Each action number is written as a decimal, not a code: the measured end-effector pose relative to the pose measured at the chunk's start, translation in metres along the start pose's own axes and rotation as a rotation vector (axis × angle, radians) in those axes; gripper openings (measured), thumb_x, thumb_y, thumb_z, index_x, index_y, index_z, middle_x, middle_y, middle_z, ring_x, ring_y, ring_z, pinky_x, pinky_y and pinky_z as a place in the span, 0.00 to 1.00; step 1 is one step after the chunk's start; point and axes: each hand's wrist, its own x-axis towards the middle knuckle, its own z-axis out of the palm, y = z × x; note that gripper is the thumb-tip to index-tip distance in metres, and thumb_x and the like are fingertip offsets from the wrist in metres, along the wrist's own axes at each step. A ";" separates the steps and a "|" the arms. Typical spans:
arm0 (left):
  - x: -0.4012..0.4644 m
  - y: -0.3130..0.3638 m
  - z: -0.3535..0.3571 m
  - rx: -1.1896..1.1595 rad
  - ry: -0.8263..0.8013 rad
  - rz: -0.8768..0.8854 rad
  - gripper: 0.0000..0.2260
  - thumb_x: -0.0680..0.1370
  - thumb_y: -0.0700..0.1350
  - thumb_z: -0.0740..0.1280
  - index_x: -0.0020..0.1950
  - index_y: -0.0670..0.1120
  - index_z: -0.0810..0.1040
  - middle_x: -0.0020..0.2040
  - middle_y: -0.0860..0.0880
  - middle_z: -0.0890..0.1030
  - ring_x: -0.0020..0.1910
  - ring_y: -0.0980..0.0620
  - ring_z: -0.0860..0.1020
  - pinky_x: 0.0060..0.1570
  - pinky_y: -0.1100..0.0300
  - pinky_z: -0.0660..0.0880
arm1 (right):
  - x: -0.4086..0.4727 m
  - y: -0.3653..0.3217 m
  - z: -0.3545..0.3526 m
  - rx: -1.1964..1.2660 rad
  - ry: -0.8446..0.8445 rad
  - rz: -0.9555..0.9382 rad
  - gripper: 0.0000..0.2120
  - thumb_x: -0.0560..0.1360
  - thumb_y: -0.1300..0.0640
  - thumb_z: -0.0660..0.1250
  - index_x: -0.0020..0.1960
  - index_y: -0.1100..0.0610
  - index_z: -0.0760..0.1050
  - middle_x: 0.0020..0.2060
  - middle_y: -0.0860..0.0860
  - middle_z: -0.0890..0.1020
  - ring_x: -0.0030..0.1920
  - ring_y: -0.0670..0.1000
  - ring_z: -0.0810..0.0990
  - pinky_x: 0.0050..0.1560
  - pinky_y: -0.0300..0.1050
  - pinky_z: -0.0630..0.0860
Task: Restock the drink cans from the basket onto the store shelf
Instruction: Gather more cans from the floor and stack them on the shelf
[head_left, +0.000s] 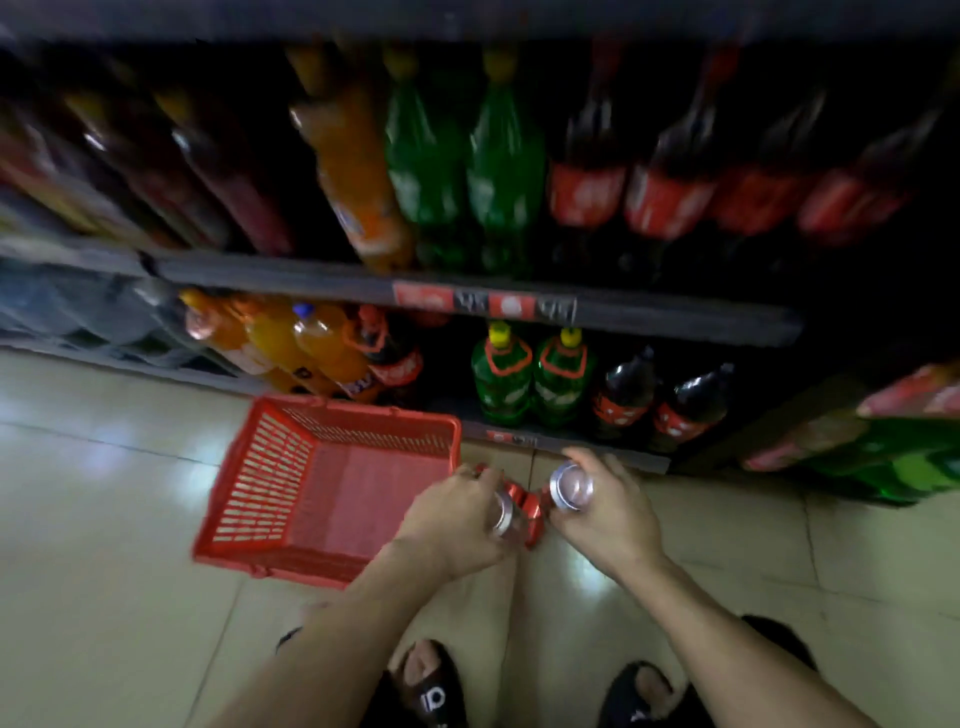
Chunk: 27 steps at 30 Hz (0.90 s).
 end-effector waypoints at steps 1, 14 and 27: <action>-0.019 0.006 -0.046 0.005 0.015 0.011 0.26 0.70 0.64 0.72 0.61 0.51 0.73 0.55 0.47 0.79 0.53 0.41 0.81 0.49 0.51 0.78 | -0.010 -0.035 -0.031 0.030 0.030 -0.037 0.34 0.62 0.51 0.74 0.68 0.41 0.72 0.56 0.45 0.78 0.57 0.53 0.80 0.53 0.46 0.77; -0.257 0.030 -0.576 0.032 0.524 0.000 0.32 0.67 0.66 0.66 0.67 0.52 0.72 0.57 0.53 0.76 0.58 0.48 0.77 0.53 0.53 0.75 | -0.123 -0.496 -0.344 0.416 0.205 -0.647 0.32 0.67 0.50 0.81 0.64 0.42 0.68 0.55 0.39 0.80 0.53 0.40 0.79 0.49 0.32 0.72; -0.398 -0.077 -0.839 -0.125 1.010 0.216 0.21 0.69 0.53 0.76 0.55 0.49 0.73 0.41 0.52 0.83 0.40 0.55 0.80 0.39 0.59 0.75 | -0.193 -0.800 -0.383 0.622 0.416 -0.977 0.27 0.73 0.46 0.78 0.68 0.47 0.73 0.58 0.40 0.80 0.56 0.37 0.80 0.51 0.28 0.75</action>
